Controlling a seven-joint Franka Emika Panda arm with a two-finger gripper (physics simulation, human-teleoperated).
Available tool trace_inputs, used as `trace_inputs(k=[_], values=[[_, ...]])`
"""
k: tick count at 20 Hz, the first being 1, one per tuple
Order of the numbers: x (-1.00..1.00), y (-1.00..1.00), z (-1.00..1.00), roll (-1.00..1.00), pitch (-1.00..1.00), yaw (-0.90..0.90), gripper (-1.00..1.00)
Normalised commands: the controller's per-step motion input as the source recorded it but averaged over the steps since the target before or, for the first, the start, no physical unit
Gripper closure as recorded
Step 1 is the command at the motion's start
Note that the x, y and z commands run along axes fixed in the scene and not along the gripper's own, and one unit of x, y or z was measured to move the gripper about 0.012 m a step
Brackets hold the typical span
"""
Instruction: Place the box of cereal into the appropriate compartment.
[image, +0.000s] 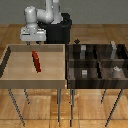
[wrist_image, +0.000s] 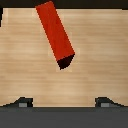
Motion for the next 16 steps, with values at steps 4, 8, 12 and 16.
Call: trace_inputs(k=[4, 8, 12, 16], values=[[1.00, 0.00, 0.00, 0.00, 0.00, 0.00, -1.00], [0.50, 0.00, 0.00, 0.00, 0.00, 0.00, -1.00], [0.00, 0.25, 0.00, 0.00, 0.00, 0.00, -1.00], [0.00, 0.25, 0.00, 0.00, 0.00, 0.00, -1.00]])
